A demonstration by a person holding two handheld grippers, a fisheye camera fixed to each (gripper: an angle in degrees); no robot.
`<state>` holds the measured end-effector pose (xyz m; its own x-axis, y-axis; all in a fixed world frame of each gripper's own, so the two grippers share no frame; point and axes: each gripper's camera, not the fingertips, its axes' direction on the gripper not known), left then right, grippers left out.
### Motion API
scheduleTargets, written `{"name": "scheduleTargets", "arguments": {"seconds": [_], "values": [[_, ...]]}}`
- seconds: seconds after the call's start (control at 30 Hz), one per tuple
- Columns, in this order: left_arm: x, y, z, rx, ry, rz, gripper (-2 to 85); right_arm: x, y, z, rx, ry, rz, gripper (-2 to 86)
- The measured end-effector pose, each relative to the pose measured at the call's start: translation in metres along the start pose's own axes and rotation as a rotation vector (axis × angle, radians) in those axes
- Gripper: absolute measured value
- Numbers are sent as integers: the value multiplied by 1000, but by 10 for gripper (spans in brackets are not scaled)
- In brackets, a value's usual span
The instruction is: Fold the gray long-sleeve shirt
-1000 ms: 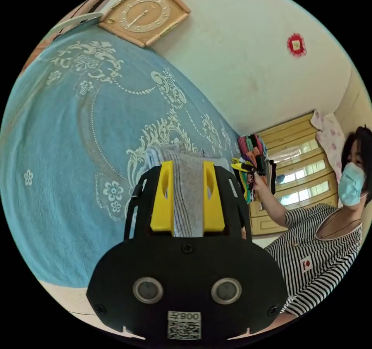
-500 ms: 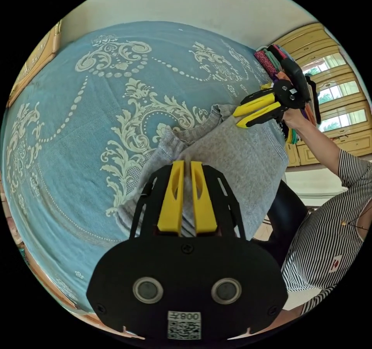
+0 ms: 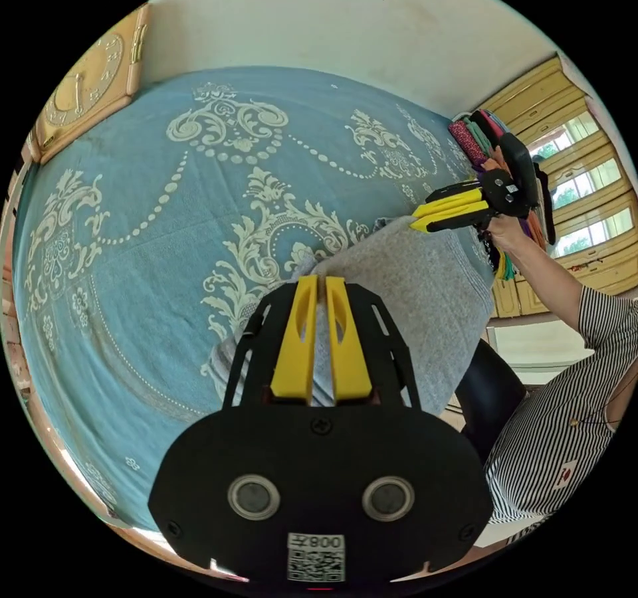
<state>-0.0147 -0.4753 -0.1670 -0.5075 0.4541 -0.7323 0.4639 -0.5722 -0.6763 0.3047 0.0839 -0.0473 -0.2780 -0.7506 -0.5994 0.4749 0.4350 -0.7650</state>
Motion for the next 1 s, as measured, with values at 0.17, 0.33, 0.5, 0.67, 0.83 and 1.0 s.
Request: {"name": "scheduleTargets", "arguments": {"seconds": [0.17,0.33,0.5,0.67,0.83,1.0], "values": [[2,14,27,22,28,-69,28,-5,15,10,3,-16,49,34],[22,29,35,65,-29,-53,28,-26,39,2,45,38,30,43],[52,37,46,58,-164,10,27,-59,58,2,72,176,13,49],[73,57,29,140,-170,-14,18,-64,86,-19,82,165,84,36],[109,98,26,227,-424,-18,6,-80,135,-60,259,183,158,15],[103,115,44,181,-559,-149,2,-78,148,-53,230,187,202,1]]}}
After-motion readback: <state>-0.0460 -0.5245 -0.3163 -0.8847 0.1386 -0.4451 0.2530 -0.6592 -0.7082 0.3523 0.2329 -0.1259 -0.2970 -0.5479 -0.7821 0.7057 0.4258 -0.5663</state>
